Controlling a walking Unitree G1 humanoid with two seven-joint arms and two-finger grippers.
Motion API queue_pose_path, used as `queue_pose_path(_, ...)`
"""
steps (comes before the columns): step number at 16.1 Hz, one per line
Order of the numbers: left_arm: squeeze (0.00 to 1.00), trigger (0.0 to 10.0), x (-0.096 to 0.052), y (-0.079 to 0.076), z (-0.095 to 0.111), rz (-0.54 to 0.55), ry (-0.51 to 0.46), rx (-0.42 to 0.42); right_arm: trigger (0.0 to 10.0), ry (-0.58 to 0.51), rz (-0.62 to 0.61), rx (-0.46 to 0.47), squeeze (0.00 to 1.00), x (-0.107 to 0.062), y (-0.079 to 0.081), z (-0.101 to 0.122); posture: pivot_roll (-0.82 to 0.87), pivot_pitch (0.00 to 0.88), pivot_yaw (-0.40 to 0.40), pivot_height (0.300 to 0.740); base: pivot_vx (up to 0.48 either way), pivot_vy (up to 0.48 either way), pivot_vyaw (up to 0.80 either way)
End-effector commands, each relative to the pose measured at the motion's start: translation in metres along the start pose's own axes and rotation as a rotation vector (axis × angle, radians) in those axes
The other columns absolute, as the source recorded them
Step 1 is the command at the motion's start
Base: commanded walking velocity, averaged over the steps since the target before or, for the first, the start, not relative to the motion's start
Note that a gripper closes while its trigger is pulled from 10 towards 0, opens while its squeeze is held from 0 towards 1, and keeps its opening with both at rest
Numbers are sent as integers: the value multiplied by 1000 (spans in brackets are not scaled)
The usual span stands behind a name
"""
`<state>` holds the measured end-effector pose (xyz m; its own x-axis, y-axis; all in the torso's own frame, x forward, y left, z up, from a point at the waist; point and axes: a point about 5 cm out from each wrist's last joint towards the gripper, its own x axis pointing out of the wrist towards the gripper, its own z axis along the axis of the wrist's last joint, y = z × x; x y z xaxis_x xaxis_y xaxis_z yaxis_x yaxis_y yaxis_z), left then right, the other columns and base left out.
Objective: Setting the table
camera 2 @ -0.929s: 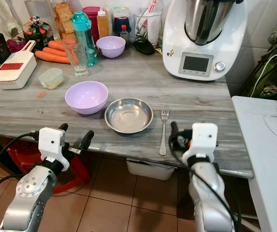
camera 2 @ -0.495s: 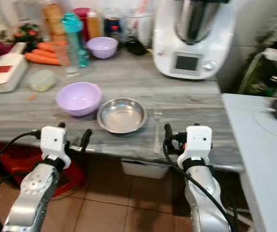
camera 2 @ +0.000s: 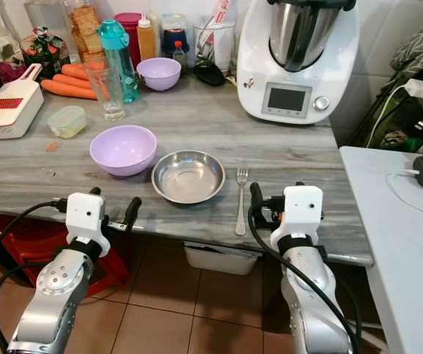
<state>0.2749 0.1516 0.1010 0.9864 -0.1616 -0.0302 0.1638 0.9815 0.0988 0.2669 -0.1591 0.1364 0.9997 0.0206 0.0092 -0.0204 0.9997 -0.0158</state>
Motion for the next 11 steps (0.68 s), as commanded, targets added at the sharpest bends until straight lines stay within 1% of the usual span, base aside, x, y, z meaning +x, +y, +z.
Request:
queue_pose_path(1, 0, 10000, 1, 0, 0, 4, -2, 13, 10000, 9, -22, 23, 0, 2, -4, 0, -52, 32, -15, 740, 0, 0, 0)
queue_pose_path(6, 0, 10000, -1, -1, -3, -3, 11, 21, 10000, 19, -51, 44, 0, 4, -10, 0, -52, 42, -11, 740, 0, 0, 0)
queue_pose_path(10, 0, 10000, -1, -1, -3, -3, 16, 22, 10000, 21, -56, 50, 0, 5, -9, -1, -52, 44, -10, 740, 0, 0, 0)
queue_pose_path(11, 0, 10000, 0, -1, -3, -4, 15, 25, 10000, 19, -55, 51, 0, 5, -10, -1, -52, 44, -10, 740, -240, 0, 0)
